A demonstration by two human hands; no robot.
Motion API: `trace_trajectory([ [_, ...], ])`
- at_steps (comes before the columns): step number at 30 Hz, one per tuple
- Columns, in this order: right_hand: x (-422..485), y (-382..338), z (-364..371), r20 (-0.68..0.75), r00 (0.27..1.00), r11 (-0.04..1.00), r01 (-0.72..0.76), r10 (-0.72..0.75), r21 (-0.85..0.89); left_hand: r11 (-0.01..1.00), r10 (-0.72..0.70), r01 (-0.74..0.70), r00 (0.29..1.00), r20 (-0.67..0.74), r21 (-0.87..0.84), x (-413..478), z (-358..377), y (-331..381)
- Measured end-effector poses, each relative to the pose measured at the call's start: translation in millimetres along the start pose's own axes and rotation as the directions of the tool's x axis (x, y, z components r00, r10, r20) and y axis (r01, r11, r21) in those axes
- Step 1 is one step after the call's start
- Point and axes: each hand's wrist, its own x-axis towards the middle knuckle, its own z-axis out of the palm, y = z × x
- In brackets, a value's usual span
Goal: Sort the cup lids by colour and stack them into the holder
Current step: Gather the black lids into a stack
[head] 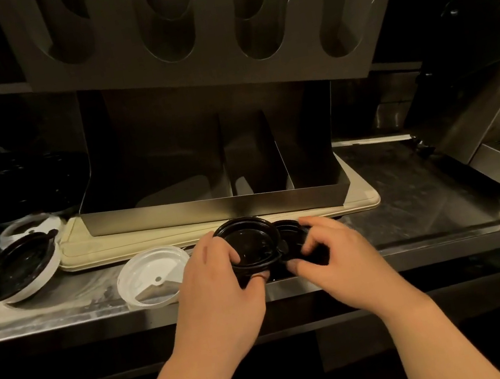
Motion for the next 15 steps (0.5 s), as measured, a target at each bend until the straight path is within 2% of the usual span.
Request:
trace_trajectory([
  [2, -3, 8, -8, -0.042, 0.999, 0.999, -0.033, 0.031, -0.042, 0.999, 0.012, -0.012, 1.0, -0.002, 0.035, 1, 2, 1],
  [6, -8, 22, -29, -0.031, 0.997, 0.99, -0.079, 0.076, -0.114, 0.985, 0.048, -0.048, 0.999, 0.003, 0.167, 3, 8, 0],
  [10, -11, 27, -41, -0.001, 0.997, 0.994, -0.08, 0.08, -0.076, 0.982, 0.069, -0.072, 0.997, 0.024, 0.175, 4, 16, 5],
  [15, -3, 20, -30, -0.028, 0.996, 0.994, -0.088, 0.086, -0.064, 0.974, 0.08, -0.09, 0.995, 0.058, 0.209, 6, 22, 5],
])
